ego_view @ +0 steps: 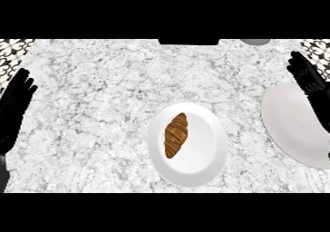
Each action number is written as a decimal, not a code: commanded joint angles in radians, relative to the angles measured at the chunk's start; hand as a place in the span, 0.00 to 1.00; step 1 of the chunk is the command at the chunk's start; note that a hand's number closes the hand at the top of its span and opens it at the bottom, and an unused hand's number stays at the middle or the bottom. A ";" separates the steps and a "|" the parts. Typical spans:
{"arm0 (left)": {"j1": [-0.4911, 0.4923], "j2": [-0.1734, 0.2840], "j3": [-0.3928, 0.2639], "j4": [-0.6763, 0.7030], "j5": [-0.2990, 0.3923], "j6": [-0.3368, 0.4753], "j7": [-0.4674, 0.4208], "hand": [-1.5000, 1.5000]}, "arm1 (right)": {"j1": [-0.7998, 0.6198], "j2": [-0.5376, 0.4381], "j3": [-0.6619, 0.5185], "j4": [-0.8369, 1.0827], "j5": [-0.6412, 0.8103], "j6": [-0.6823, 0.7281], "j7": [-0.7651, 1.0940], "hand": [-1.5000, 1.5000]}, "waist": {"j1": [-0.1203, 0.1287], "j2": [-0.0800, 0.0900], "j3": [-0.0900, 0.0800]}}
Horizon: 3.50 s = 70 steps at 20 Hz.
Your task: Pick the croissant from the plate and place it in the plate
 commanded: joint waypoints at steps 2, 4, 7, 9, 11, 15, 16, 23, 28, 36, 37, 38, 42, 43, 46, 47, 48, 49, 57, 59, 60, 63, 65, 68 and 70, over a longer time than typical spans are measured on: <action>-0.001 -0.059 -0.042 0.050 -0.045 0.032 0.020 0.50 | -0.018 0.159 0.081 -0.062 -0.009 -0.054 0.050 1.00 | -0.006 0.012 0.018; 0.051 -0.117 -0.104 0.051 -0.083 0.069 0.005 0.50 | -0.074 0.304 0.148 -0.035 -0.030 -0.123 0.098 1.00 | 0.018 0.017 0.018; 0.063 -0.114 -0.108 0.070 -0.055 0.048 0.049 0.50 | -0.104 -0.017 0.211 -0.037 0.331 -0.103 0.073 1.00 | 0.001 -0.002 -0.025; 0.077 -0.135 -0.124 0.086 -0.057 0.056 0.061 0.50 | -0.111 -0.047 0.261 -0.039 0.496 -0.184 0.065 1.00 | -0.004 0.000 -0.007; 0.076 -0.169 -0.142 0.108 -0.074 0.083 0.057 0.50 | -0.044 0.084 0.330 -0.013 0.624 -0.371 0.093 1.00 | -0.013 0.012 0.013; 0.081 -0.203 -0.158 0.100 -0.069 0.091 0.053 0.50 | 0.119 0.486 0.259 -0.013 0.263 -0.517 -0.086 0.00 | -0.010 0.024 0.031; 0.100 -0.219 -0.180 0.102 -0.090 0.105 0.041 0.50 | 0.141 0.525 0.273 -0.013 0.233 -0.511 -0.151 0.00 | -0.004 0.021 0.028; 0.052 -0.254 -0.203 0.110 -0.141 0.141 0.088 0.50 | 0.085 0.437 0.441 0.259 0.494 -0.440 -0.296 0.00 | 0.005 0.011 0.018; 0.079 -0.264 -0.198 0.156 -0.155 0.139 0.026 0.50 | -0.008 0.341 0.479 0.186 0.692 -0.431 0.027 0.00 | -0.007 0.007 0.016; 0.020 -0.232 -0.135 0.194 -0.112 0.085 0.052 0.50 | -0.202 0.342 0.547 0.114 0.741 -0.052 0.453 0.00 | -0.004 0.009 0.016; 0.074 -0.232 -0.160 0.149 -0.144 0.099 0.022 0.50 | -0.176 0.308 0.541 0.075 0.719 -0.001 0.469 0.00 | -0.003 0.007 0.017; 0.071 -0.257 -0.159 0.156 -0.133 0.104 0.024 0.50 | -0.176 0.348 0.554 0.101 0.722 0.008 0.495 0.00 | -0.001 0.009 0.017; 0.035 -0.280 -0.142 0.242 -0.143 0.089 -0.027 0.50 | -0.218 0.389 0.531 0.131 0.692 0.126 0.558 0.00 | -0.003 0.011 0.018; 0.029 -0.286 -0.163 0.189 -0.161 0.109 0.055 0.50 | -0.214 0.393 0.529 0.120 0.698 0.151 0.578 0.00 | -0.003 0.010 0.018; 0.106 -0.310 -0.170 0.181 -0.178 0.097 -0.028 0.50 | -0.240 0.414 0.473 0.229 0.724 0.161 0.512 0.00 | 0.001 0.011 0.018; 0.054 -0.272 -0.142 0.104 -0.171 0.085 0.089 0.50 | -0.186 0.427 0.489 0.184 0.751 0.159 0.531 0.00 | -0.001 0.010 0.019; 0.108 -0.282 -0.128 0.167 -0.168 0.060 -0.021 0.50 | -0.243 0.490 0.461 0.254 0.771 0.144 0.536 0.00 | 0.001 0.011 0.018; 0.027 -0.293 -0.123 0.190 -0.187 0.071 0.058 0.50 | -0.195 0.485 0.472 0.178 0.789 0.171 0.578 0.00 | -0.003 0.011 0.018; 0.076 -0.312 -0.086 0.148 -0.219 0.040 0.047 0.50 | -0.220 0.528 0.382 0.357 0.891 0.178 0.393 0.00 | 0.000 0.011 0.018; -0.006 -0.290 -0.034 0.225 -0.186 0.005 0.042 0.50 | -0.150 0.490 0.402 0.270 0.876 0.209 0.399 0.00 | -0.006 0.011 0.018; 0.111 -0.354 -0.115 0.132 -0.250 0.062 0.028 0.50 | -0.195 0.512 0.360 0.333 0.888 0.220 0.383 0.00 | -0.001 0.011 0.018; 0.074 -0.354 -0.108 0.101 -0.273 0.058 0.090 0.50 | -0.250 0.563 0.362 0.410 0.885 0.179 0.405 0.00 | 0.002 0.011 0.019; 0.153 -0.381 -0.139 0.066 -0.279 0.061 0.059 0.50 | -0.248 0.564 0.398 0.433 0.865 0.138 0.408 0.00 | 0.005 0.011 0.019; 0.060 -0.345 -0.058 0.098 -0.254 0.019 0.113 0.50 | -0.257 0.565 0.379 0.491 0.893 0.119 0.353 0.00 | 0.002 0.011 0.019; 0.071 -0.352 -0.048 0.122 -0.248 0.004 0.088 0.50 | -0.186 0.531 0.352 0.389 0.913 0.205 0.360 0.00 | -0.003 0.010 0.018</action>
